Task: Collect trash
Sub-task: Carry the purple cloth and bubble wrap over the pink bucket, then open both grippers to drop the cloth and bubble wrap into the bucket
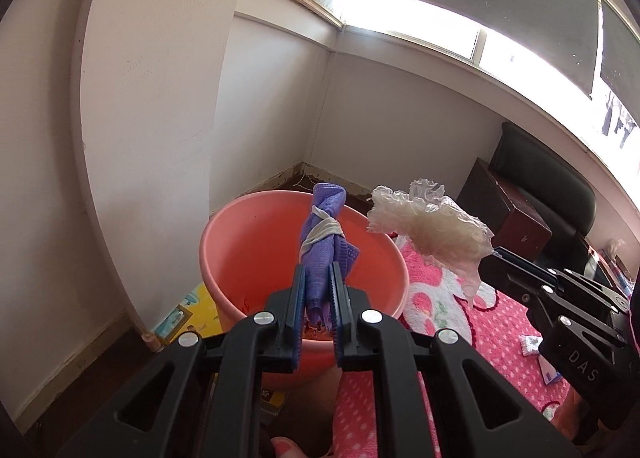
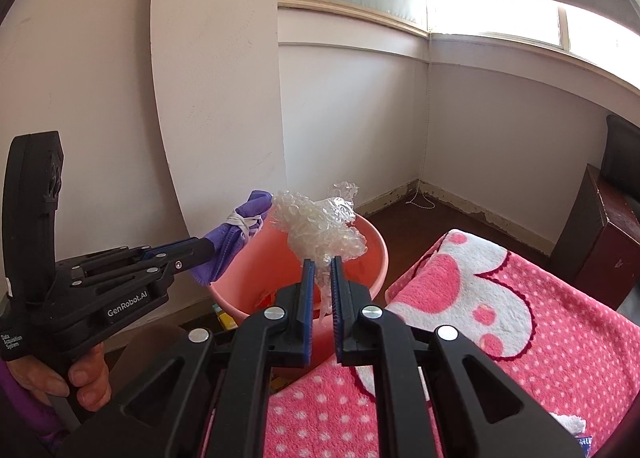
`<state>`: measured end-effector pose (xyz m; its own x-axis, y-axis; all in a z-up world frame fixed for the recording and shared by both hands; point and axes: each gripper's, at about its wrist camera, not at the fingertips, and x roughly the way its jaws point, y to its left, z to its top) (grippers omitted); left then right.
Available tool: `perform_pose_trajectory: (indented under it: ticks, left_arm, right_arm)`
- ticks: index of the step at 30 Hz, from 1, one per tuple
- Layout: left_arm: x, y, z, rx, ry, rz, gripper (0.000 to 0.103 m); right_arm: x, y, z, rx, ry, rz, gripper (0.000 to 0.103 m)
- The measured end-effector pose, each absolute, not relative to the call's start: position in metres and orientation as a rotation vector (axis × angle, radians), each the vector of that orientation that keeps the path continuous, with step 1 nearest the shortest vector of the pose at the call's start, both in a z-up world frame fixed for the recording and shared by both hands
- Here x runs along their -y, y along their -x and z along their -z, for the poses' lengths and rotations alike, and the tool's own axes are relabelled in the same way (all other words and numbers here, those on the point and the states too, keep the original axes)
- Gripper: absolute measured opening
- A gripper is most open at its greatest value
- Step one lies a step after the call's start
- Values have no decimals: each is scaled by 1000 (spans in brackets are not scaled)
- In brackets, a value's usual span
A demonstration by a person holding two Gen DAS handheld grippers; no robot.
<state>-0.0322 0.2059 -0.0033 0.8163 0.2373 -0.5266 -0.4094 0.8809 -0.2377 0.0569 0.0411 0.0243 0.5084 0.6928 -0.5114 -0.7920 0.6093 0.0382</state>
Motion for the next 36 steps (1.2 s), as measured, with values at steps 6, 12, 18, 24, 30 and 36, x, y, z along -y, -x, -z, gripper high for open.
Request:
perform_pose_trajectory:
  ticks: [6, 12, 18, 24, 30, 36]
  left_arm:
    - [-223, 24, 16, -545, 377, -389, 10]
    - [-233, 19, 26, -559, 397, -407, 10]
    - [-238, 9, 31, -573, 405, -413, 10]
    - [-240, 4, 37, -583, 418, -425, 11]
    - [-239, 1, 40, -586, 422, -442, 11]
    - [-238, 3, 38, -574, 430, -449, 25]
  right_arm:
    - [-63, -65, -13, -563, 239, -916, 8]
    - [-79, -73, -1, -616, 251, -919, 8]
    - [-87, -73, 5, -638, 259, -921, 8]
    - [-91, -73, 7, -647, 256, -933, 8]
    - [-91, -76, 8, -655, 248, -933, 9]
    - [-93, -77, 9, -662, 246, -935, 10]
